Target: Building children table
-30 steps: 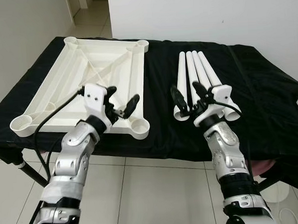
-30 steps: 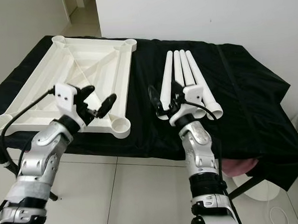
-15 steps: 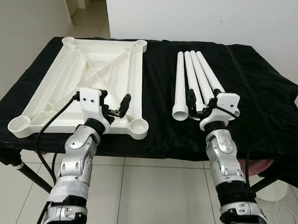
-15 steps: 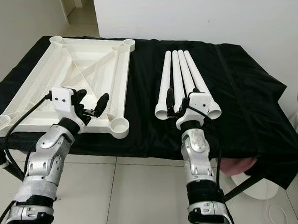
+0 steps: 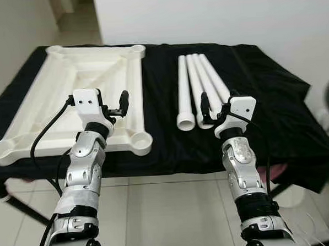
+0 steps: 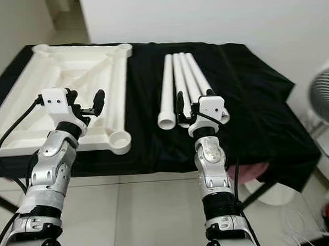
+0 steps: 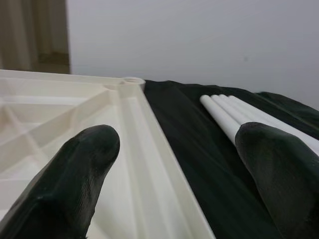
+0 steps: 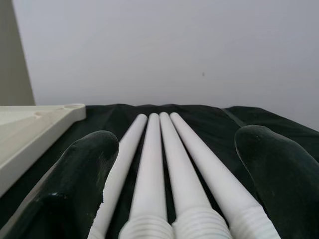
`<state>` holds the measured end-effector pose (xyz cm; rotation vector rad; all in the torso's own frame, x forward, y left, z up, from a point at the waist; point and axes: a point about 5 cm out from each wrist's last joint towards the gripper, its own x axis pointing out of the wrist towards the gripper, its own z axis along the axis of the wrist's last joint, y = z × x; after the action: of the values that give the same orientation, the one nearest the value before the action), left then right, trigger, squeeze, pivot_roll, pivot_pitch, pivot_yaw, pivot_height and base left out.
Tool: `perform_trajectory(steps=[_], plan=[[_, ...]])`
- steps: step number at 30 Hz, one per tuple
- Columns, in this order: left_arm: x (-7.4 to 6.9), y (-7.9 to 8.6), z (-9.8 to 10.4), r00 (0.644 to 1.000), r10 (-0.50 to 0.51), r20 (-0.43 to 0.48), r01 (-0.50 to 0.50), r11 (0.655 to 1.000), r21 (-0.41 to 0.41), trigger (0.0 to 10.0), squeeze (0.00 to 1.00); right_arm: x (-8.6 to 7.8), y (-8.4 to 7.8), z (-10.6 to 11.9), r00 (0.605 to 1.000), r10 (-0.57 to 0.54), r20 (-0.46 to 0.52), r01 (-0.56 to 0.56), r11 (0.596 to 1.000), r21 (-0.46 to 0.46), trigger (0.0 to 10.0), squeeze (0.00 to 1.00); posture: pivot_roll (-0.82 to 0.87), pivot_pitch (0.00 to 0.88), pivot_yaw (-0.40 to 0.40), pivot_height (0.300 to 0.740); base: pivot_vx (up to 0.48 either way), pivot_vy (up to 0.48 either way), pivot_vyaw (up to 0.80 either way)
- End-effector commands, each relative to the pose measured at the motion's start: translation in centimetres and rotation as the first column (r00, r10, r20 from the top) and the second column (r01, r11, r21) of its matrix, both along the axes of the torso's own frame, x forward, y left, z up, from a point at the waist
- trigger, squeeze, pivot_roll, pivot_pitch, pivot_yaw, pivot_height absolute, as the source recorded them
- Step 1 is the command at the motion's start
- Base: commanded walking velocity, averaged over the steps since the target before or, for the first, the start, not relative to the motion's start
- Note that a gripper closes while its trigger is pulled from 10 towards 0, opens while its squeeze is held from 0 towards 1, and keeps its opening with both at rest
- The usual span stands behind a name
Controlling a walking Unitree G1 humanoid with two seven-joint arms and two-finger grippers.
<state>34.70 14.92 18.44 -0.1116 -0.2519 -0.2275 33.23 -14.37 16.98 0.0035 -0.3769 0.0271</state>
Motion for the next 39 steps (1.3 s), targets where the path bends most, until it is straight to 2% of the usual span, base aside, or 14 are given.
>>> perform_trajectory(steps=[1, 6, 12, 21, 39], plan=[[0.1, 0.2, 0.1, 1.0, 0.028, 0.006, -0.028, 1.0, 0.012, 10.0, 0.0, 0.2, 0.4, 0.3, 1.0, 0.01, 0.009, -0.01, 1.0, -0.014, 10.0, 0.0, -0.03, 0.0, -0.045, 0.74, 0.0, 0.0, -0.8], [-0.1, 0.7, 0.2, 0.999, 0.05, 0.006, -0.05, 0.999, -0.013, 10.0, 0.0, 0.2, 0.3, 0.3, 1.0, -0.001, 0.022, 0.001, 1.0, -0.014, 10.0, 0.0, -0.03, 0.0, -0.042, 0.74, 0.0, 0.0, -0.66], [-0.1, 1.2, 0.1, 0.997, 0.082, 0.009, -0.082, 0.996, -0.021, 10.0, 0.0, 0.2, 0.3, 0.3, 0.999, -0.003, 0.033, 0.004, 1.0, -0.025, 10.0, 0.0, -0.03, 0.0, -0.045, 0.74, 0.0, 0.0, 0.0], [-0.2, 1.2, 0.2, 0.997, 0.078, 0.012, -0.078, 0.997, -0.015, 10.0, 0.0, 0.4, 0.2, 0.4, 0.999, -0.002, 0.037, 0.003, 1.0, -0.023, 10.0, 0.0, -0.02, 0.0, -0.048, 0.74, 0.0, 0.0, 0.0], [-0.3, 0.9, 0.1, 0.998, 0.063, 0.013, -0.063, 0.998, -0.001, 10.0, 0.0, 0.5, 0.3, 0.2, 0.999, 0.0, 0.041, 0.001, 0.999, -0.032, 10.0, 0.0, -0.01, 0.0, -0.051, 0.74, 0.0, 0.292, 0.0]])
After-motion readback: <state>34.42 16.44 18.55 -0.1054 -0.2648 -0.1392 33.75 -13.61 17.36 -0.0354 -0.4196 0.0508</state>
